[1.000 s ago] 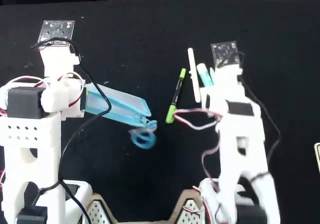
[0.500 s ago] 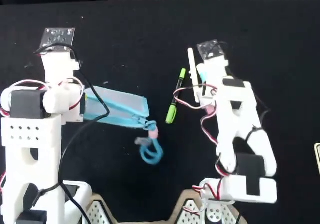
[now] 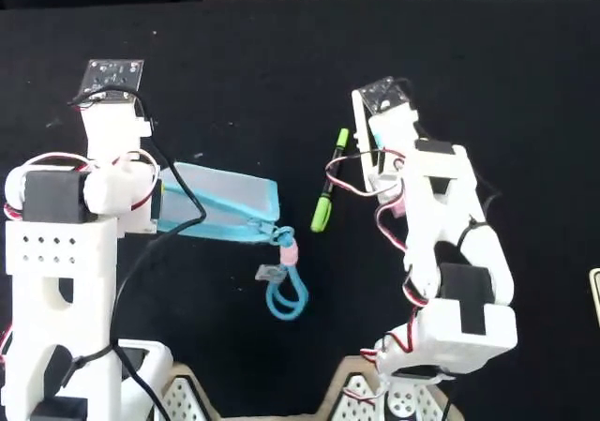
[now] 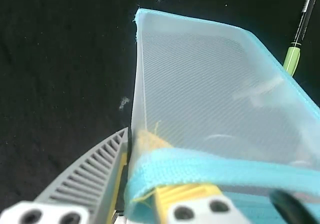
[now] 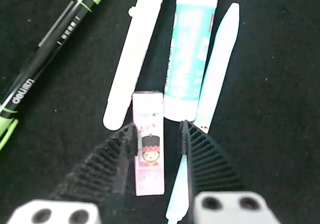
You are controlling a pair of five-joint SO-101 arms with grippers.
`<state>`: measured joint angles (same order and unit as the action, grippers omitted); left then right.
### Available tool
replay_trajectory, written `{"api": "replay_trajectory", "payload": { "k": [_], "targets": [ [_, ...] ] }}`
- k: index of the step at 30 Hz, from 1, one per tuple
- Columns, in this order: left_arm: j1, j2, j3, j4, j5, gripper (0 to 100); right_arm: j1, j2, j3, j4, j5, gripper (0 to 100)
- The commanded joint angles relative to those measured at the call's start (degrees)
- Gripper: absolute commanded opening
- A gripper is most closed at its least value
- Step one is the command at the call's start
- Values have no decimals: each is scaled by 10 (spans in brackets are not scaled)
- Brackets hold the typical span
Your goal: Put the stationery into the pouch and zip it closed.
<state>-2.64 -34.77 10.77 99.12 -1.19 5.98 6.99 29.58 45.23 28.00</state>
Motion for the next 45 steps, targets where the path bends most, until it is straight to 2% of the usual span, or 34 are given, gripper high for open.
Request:
{"api": "replay_trajectory", "payload": {
  "k": [1, 5, 10, 13, 19, 21, 22, 24, 25, 30, 34, 36, 39, 43, 45],
  "targets": [
    [3, -3, 11, -9, -4, 30, -2, 10, -23, 52, 5, 127],
    [3, -3, 11, -9, -4, 30, -2, -10, -44, 111, 6, 129],
    [3, -3, 11, -9, -4, 30, -6, -51, -44, 137, 6, 130],
    [3, -3, 11, -9, -4, 30, -5, -56, -31, 126, 6, 130],
    [3, -3, 11, -9, -4, 30, -3, -28, 23, 28, 6, 128],
    [3, -3, 11, -9, -4, 30, -1, -19, 25, 32, 6, 126],
    [3, -3, 11, -9, -4, 30, -1, -17, 25, 42, 6, 119],
    [3, -3, 11, -9, -4, 30, -1, -26, 22, 71, 6, 42],
    [3, -3, 11, -9, -4, 30, -1, -38, 21, 88, 5, 4],
    [3, -3, 11, -9, -4, 30, -4, -129, 54, 181, 5, 11],
    [4, -3, 10, -9, -4, 30, -2, -220, 140, 183, 11, 11],
    [5, -3, 10, -9, -4, 30, -6, -255, 182, 182, 41, 12],
    [3, -3, 9, -9, -4, 30, -6, -273, 209, 185, 77, 50],
    [4, -3, 7, -9, -4, 30, -7, -256, 199, 185, 77, 172],
    [3, -3, 7, -9, -4, 30, -17, -240, 177, 185, 76, 180]
  ]
}}
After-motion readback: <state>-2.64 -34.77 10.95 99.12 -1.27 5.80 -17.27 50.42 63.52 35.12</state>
